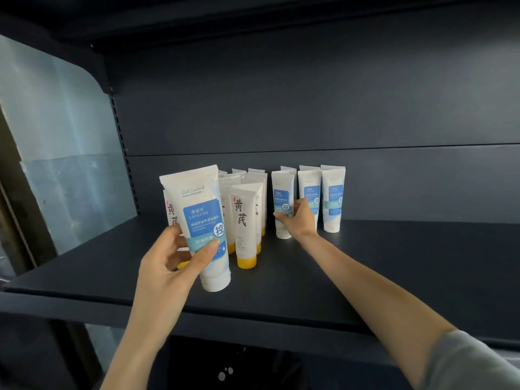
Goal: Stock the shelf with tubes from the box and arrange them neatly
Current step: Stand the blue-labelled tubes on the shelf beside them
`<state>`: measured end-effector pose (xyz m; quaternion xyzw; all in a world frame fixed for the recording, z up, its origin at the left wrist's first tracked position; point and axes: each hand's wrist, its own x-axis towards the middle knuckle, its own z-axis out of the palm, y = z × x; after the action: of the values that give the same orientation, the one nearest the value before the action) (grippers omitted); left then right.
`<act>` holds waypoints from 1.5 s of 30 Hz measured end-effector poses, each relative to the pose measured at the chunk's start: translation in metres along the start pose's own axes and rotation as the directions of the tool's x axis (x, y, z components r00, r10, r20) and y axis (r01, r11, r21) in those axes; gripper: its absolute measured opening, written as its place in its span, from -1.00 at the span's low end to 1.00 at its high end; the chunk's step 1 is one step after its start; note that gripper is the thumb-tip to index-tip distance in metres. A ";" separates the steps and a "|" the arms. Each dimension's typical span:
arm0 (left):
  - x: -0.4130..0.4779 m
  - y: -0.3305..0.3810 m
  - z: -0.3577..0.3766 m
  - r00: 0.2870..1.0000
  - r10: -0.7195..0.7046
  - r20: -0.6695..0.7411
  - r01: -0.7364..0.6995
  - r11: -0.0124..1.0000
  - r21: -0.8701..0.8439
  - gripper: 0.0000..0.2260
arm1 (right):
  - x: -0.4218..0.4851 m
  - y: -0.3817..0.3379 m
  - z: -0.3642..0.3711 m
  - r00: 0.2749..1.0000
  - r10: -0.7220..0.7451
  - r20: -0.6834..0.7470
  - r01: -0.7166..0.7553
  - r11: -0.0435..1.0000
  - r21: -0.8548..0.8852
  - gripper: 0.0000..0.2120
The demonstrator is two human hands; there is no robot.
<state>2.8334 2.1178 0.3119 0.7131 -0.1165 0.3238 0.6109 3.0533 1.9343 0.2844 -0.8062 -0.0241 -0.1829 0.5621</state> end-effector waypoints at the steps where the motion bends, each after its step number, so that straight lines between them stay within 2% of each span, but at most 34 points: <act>1: 0.002 -0.001 -0.003 1.000 -0.001 0.008 0.001 1.000 -0.011 -0.70 | -0.001 0.000 -0.002 1.000 0.020 0.005 -0.020 1.000 -0.006 -0.55; 5: 0.012 -0.004 -0.007 0.998 0.005 0.057 -0.002 0.998 -0.059 -0.70 | -0.009 -0.009 -0.019 0.999 0.032 -0.020 -0.033 0.999 -0.041 -0.56; 8: 0.018 -0.004 -0.004 0.994 -0.004 0.106 0.016 0.993 -0.117 -0.70 | -0.031 -0.025 -0.034 1.000 -0.007 -0.013 0.007 1.000 0.005 -0.55; 10: 0.021 -0.004 0.001 0.988 -0.020 0.153 0.044 0.987 -0.158 -0.66 | -0.056 -0.037 -0.046 0.997 -0.054 0.058 0.051 0.997 0.054 -0.62; 13: 0.026 -0.003 0.009 0.977 -0.039 0.209 0.077 0.981 -0.179 -0.59 | -0.102 -0.054 -0.062 0.954 -0.142 0.264 0.093 0.978 0.187 -0.75; 15: 0.028 -0.001 0.015 0.971 -0.024 0.237 0.065 0.984 -0.168 -0.64 | -0.132 -0.061 -0.069 0.894 -0.202 0.400 0.091 0.956 0.278 -0.70; 17: 0.029 0.002 0.022 0.966 0.007 0.257 0.034 0.987 -0.154 -0.69 | -0.156 -0.065 -0.070 0.852 -0.269 0.448 0.144 0.945 0.294 -0.60; 19: 0.030 0.004 0.029 0.964 0.026 0.266 0.016 0.988 -0.153 -0.72 | -0.173 -0.066 -0.066 0.845 -0.351 0.403 0.256 0.928 0.270 -0.56; 22: 0.028 0.005 0.040 0.958 0.030 0.285 0.013 0.989 -0.147 -0.74 | -0.182 -0.064 -0.056 0.870 -0.435 0.233 0.386 0.894 0.228 -0.54; 25: 0.025 0.006 0.050 0.959 0.056 0.277 -0.018 0.990 -0.137 -0.74 | -0.183 -0.063 -0.051 0.881 -0.471 0.045 0.458 0.873 0.170 -0.56; 28: 0.023 0.004 0.055 0.967 0.067 0.244 -0.034 0.990 -0.136 -0.75 | -0.180 -0.062 -0.050 0.869 -0.493 -0.043 0.494 0.869 0.032 -0.57; 30: 0.022 0.002 0.057 0.974 0.067 0.218 -0.039 0.991 -0.129 -0.75 | -0.179 -0.060 -0.050 0.869 -0.492 -0.042 0.493 0.870 0.000 -0.54; 33: 0.018 0.001 0.058 0.979 0.080 0.189 -0.063 0.994 -0.094 -0.74 | -0.178 -0.059 -0.049 0.893 -0.450 0.012 0.447 0.888 0.109 -0.42; 36: 0.017 0.001 0.056 0.969 0.092 0.231 -0.086 0.996 -0.032 -0.74 | -0.176 -0.058 -0.050 0.904 -0.420 0.076 0.400 0.896 0.194 -0.38; 40: 0.015 -0.008 0.041 0.958 0.098 0.269 -0.149 0.973 0.178 -0.59 | -0.158 -0.057 -0.057 0.927 -0.366 0.080 0.339 0.911 0.233 -0.41; 42: 0.012 -0.017 0.030 0.957 0.118 0.265 -0.195 0.937 0.290 -0.50 | -0.139 -0.055 -0.064 0.945 -0.322 0.064 0.304 0.931 0.203 -0.42; 45: 0.006 -0.025 0.013 0.949 0.136 0.285 -0.256 0.859 0.443 -0.50 | -0.099 -0.047 -0.074 0.975 -0.216 0.044 0.209 0.970 0.126 -0.39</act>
<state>2.8565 2.1123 0.2947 0.8593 -0.1802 0.3131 0.3621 2.9302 1.9001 0.3171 -0.7686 -0.1375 -0.2170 0.5859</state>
